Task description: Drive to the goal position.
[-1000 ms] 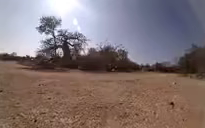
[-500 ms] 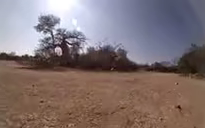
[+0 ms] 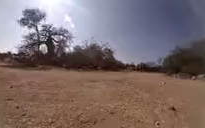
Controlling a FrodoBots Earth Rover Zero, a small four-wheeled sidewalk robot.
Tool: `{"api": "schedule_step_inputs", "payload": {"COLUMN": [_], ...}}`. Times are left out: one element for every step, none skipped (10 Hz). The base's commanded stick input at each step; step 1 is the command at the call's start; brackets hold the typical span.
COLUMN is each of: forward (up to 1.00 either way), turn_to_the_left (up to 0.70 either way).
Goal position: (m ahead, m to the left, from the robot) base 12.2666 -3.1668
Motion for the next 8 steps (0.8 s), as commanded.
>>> {"api": "schedule_step_inputs", "payload": {"forward": [0.50, 0.50, 0.50, 0.50, 0.50, 0.50, 0.50, 0.50], "turn_to_the_left": [0.00, 0.00, 0.00, 0.00, 0.00, 0.00, 0.00, 0.00]}}
